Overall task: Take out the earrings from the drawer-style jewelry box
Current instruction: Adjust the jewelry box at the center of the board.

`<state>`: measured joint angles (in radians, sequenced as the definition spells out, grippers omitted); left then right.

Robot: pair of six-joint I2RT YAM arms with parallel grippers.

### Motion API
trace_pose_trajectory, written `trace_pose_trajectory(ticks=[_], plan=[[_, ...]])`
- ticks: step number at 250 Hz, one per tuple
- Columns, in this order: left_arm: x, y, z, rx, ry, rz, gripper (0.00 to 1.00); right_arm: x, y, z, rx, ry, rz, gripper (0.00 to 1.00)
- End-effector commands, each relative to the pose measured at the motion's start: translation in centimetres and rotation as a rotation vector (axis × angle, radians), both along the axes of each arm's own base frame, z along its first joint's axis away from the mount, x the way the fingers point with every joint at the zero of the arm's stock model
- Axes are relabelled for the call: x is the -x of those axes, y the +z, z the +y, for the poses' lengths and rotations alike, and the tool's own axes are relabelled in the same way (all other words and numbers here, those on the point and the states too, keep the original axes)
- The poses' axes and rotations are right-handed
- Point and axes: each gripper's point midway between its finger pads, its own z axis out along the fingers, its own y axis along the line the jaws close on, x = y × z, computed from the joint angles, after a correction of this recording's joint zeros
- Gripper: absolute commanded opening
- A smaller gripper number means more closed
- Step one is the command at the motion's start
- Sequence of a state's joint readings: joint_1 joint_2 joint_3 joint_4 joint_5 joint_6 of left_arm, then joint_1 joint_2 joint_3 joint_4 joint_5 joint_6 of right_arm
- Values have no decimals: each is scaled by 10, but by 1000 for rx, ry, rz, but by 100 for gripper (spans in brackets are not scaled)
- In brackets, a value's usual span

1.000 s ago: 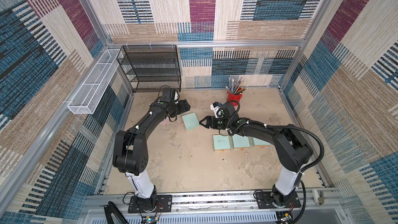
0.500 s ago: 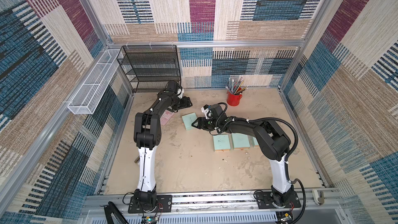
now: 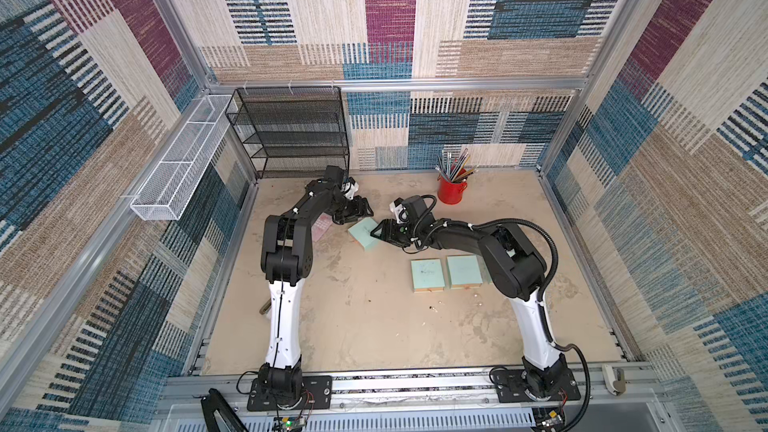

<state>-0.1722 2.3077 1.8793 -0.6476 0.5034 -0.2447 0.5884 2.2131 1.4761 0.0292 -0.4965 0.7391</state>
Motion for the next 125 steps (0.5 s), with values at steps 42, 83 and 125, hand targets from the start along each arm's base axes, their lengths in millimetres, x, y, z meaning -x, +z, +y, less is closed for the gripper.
trace_pose_trajectory(ticks=[42,83,125], plan=[[21,12,5,31,95,24,63,-12,8,10,-33,56,-21,61],[41,12,10,60,163,28,61,-9,3,13,-25,87,-15,55],[64,10,21,43,237,64,59,-5,10,20,-5,112,-40,56]])
